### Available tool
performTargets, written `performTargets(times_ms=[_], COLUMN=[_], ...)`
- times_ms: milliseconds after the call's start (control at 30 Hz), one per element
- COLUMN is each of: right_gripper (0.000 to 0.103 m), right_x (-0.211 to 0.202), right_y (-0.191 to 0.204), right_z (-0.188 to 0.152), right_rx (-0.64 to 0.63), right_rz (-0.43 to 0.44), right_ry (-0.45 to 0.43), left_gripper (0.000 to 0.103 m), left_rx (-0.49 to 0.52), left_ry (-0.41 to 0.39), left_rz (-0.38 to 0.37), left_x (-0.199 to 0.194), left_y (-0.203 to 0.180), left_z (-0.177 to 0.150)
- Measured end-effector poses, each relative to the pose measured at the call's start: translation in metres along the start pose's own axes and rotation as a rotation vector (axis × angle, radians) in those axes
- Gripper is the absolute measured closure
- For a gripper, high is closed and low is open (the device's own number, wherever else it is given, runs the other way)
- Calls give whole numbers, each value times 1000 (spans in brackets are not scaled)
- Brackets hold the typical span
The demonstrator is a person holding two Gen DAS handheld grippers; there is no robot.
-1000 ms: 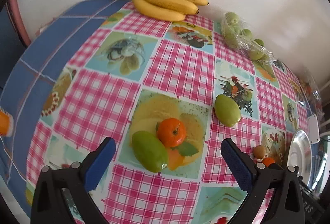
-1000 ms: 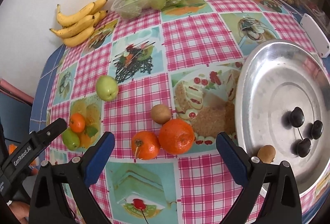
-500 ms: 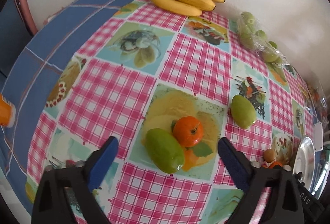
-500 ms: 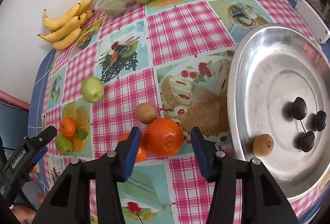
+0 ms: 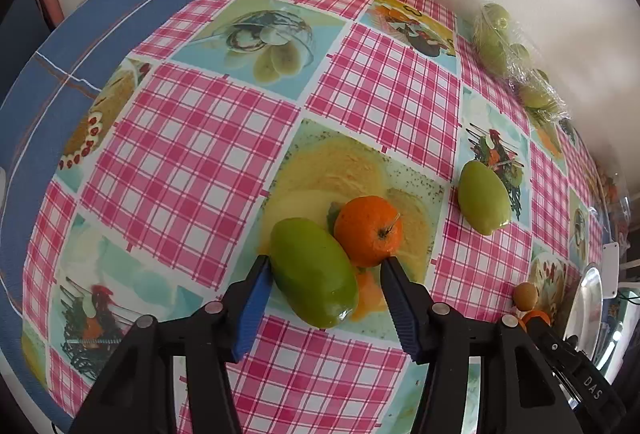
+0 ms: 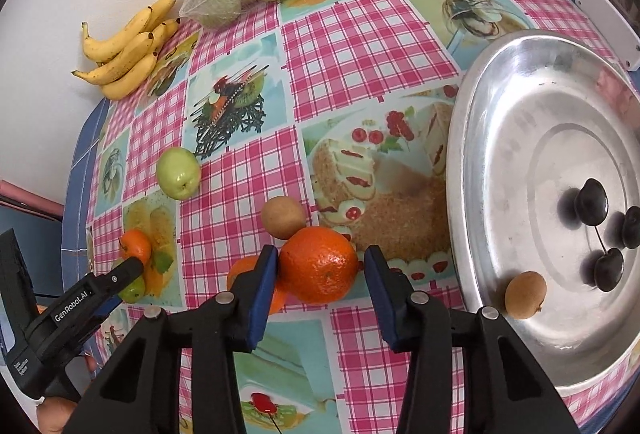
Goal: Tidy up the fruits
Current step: 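Grasp the orange mandarin with the right gripper while the left gripper grasps the green apple, then carry the mandarin with the right gripper and the apple with the left gripper to the bowl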
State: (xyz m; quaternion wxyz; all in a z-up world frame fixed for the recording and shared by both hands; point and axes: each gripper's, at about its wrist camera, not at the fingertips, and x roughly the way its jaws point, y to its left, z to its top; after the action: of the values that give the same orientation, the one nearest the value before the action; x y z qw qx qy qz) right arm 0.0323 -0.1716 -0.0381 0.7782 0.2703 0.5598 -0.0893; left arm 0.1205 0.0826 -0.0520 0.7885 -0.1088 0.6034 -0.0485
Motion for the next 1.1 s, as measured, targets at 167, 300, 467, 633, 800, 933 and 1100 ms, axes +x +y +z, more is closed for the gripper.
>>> performTargets(times_ms=[167,300,467,633,800,933,1100], right_gripper=[61,61,62,62,61,62,61], right_x=[-1,-4,-11,-21,-30,-36,-39], right_y=[0,-1,-3,-1,1,4,3], right_z=[-1,-1,0,2,2,2,2], right_rx=[4,2,16,14,10,0,2], right_rz=[9,5,25,48,72,87,96], right_ry=[2,7,-8,-28,-44,-52,-56], left_gripper=[59,60,60,62,63,63,63], left_rx=[-23,-30,-53,-62,-63,-61,-56], left_ry=[0,2,-8,-42,-69,-82,-101], left_rz=[-7,-9,-19,-23,-29,-31,-32], left_x=[-3,-5,-9,-19,-30,-35,-41], left_y=[5,6,9,9,9,9,7], left_z=[1,0,2,6,7,7,8])
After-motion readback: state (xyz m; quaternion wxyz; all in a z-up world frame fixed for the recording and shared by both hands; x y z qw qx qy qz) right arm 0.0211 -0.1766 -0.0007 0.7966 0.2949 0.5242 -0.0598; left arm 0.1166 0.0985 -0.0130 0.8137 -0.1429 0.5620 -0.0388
